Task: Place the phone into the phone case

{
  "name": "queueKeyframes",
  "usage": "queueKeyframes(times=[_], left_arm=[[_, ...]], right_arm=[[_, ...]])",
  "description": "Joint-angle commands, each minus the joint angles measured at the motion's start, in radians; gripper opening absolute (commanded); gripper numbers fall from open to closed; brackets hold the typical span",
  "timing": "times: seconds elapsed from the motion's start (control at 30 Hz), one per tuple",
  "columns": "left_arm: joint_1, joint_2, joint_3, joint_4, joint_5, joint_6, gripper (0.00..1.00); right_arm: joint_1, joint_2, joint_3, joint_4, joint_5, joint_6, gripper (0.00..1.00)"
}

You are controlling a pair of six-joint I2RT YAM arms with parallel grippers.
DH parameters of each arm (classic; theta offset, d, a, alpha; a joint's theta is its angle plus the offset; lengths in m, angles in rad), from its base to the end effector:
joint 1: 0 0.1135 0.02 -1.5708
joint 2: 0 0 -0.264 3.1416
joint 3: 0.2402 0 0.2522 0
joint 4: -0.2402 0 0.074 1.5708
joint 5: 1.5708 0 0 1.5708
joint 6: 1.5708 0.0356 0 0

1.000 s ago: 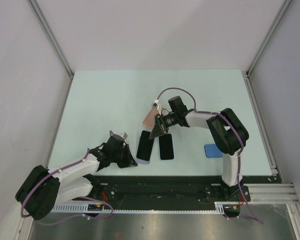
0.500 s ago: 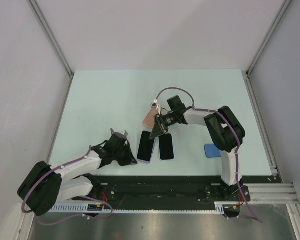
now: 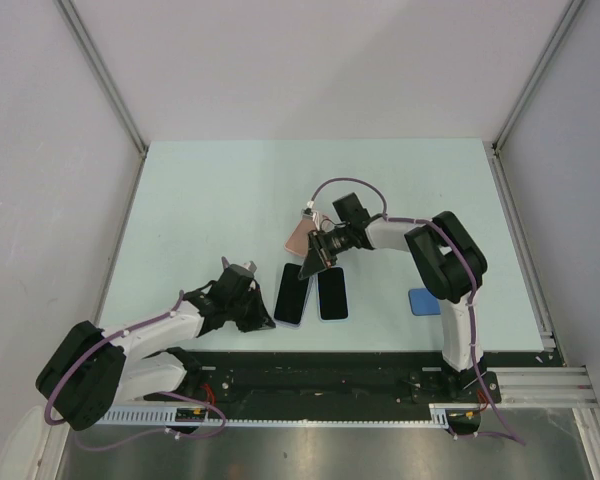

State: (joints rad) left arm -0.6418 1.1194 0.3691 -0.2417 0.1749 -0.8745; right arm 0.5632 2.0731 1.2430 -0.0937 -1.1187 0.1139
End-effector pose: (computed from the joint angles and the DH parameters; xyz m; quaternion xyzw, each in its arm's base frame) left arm 0.1441 -0.1155 0.1366 -0.0861 0.9512 -0.2563 0.1489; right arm 0.3301 0.2463 0.1331 -0.3435 0.7459 0.5640 0.0871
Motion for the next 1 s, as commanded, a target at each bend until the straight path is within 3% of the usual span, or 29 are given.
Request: queueKeyframes(times=[0.0,0.2,0.33,0.53,0.83,0.97], left_arm=[[0.001,0.036,-0.013,0.032,-0.092,-0.003,0.0],[0.001,0.01,-0.016,0.028,-0.081,-0.008,0.0],[0.001,-0.042,-0.009,-0.005,-0.089,-0.012,0.05],[0.001,-0.115,0.071,-0.125,-0.156,0.017,0.43],[0.027,0.005,0.244,-0.136,-0.147,0.101,0.57],[0.074,0.068,0.292,-0.099,-0.086,0.12,0.58]], right_arm=[[0.043,0.033,-0.007,0.003,0.112,-0.028,0.24],[0.043,0.007,-0.01,-0.015,0.2,-0.019,0.39],[0.04,-0.05,-0.01,-0.005,0.253,0.004,0.42],[0.024,-0.087,-0.01,-0.02,0.321,0.036,0.47],[0.02,-0.166,-0.008,-0.047,0.494,0.157,0.52],[0.029,-0.223,-0.008,-0.063,0.627,0.256,0.55]])
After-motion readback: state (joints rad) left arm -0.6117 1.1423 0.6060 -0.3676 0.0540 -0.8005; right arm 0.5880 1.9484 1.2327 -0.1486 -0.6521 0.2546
